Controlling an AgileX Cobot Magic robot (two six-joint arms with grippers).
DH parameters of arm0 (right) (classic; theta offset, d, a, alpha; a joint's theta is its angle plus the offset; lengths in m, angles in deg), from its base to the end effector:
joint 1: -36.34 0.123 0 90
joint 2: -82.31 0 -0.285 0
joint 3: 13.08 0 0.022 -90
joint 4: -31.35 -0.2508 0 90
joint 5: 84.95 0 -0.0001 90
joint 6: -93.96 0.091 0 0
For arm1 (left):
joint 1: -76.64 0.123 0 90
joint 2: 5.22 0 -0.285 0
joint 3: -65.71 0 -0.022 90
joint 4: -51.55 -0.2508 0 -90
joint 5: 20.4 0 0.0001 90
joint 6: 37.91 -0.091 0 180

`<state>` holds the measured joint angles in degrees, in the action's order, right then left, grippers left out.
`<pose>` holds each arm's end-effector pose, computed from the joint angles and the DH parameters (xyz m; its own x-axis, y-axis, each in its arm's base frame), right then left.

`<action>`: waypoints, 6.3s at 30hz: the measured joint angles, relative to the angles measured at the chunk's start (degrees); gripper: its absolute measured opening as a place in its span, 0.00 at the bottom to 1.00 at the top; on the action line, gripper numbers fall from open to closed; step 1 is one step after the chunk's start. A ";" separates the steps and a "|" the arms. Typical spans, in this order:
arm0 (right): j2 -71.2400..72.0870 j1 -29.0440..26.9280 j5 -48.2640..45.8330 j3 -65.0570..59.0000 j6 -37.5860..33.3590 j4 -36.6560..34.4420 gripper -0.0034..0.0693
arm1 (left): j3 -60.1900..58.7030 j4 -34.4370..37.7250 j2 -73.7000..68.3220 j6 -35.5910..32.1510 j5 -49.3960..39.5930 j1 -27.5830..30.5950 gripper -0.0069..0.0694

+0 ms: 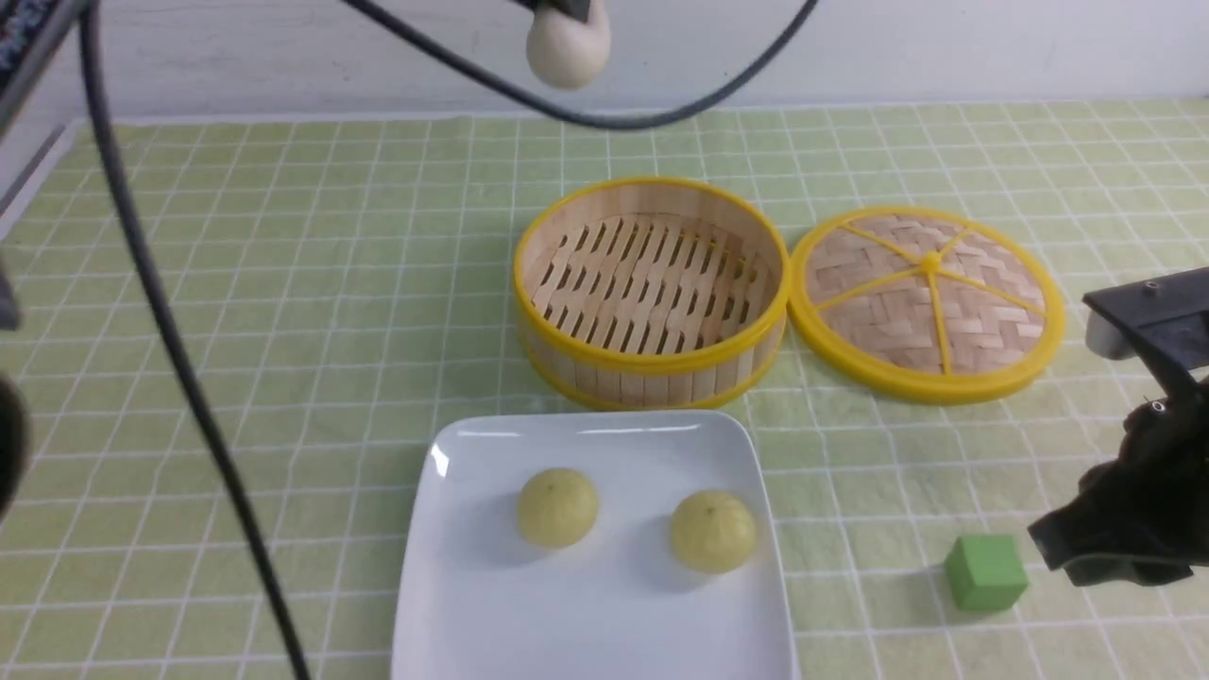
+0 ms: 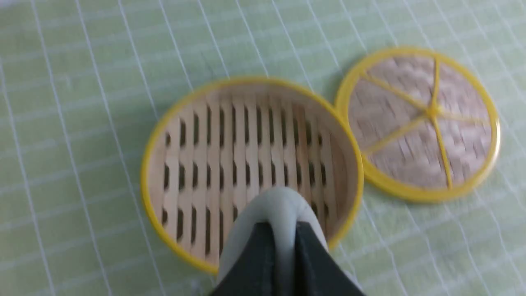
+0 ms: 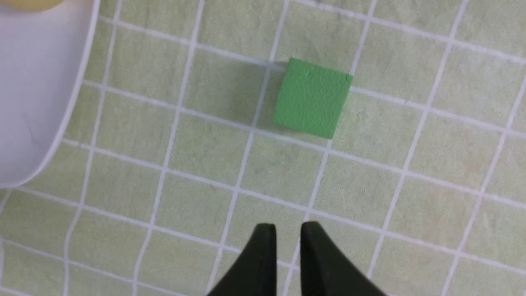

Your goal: Put the steamed buns into the plate on the green tablecloth.

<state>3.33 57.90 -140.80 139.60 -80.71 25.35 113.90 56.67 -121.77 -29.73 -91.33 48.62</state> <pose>0.2020 0.0883 0.2672 -0.9335 -0.2067 -0.2929 -0.2526 0.9591 0.1281 0.3597 -0.2001 0.4222 -0.7470 0.2043 -0.6326 0.3947 0.9020 -0.1747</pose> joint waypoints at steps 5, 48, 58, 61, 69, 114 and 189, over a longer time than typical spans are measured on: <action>0.00 0.00 0.05 0.00 0.00 -0.13 0.21 | -31.05 1.01 11.05 -0.43 0.00 -3.08 0.13; 58.28 0.00 29.84 -26.49 -2.53 -3.31 0.03 | -61.01 0.80 11.30 12.35 28.86 -11.21 0.56; 58.28 0.00 32.38 -26.91 -2.53 -1.38 0.03 | -61.01 0.69 11.30 12.35 28.80 -11.21 0.42; 58.28 0.00 32.44 -26.97 -2.53 -1.24 0.03 | -61.01 0.69 11.30 12.35 28.80 -11.21 0.40; 58.34 0.00 32.44 -26.97 -2.58 -1.13 0.04 | -61.01 0.51 11.30 12.35 28.80 -11.21 0.40; 71.89 -16.61 32.73 -50.88 -2.69 3.91 0.10 | -62.85 -13.74 54.02 12.35 3.80 -11.21 0.17; 71.89 -16.61 32.73 -50.88 -2.76 3.96 0.23 | -126.51 -11.27 109.46 1.36 48.42 30.93 0.14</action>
<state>75.23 41.29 -108.07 88.73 -83.47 29.31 -12.62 45.40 -12.30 -28.36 -42.91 79.55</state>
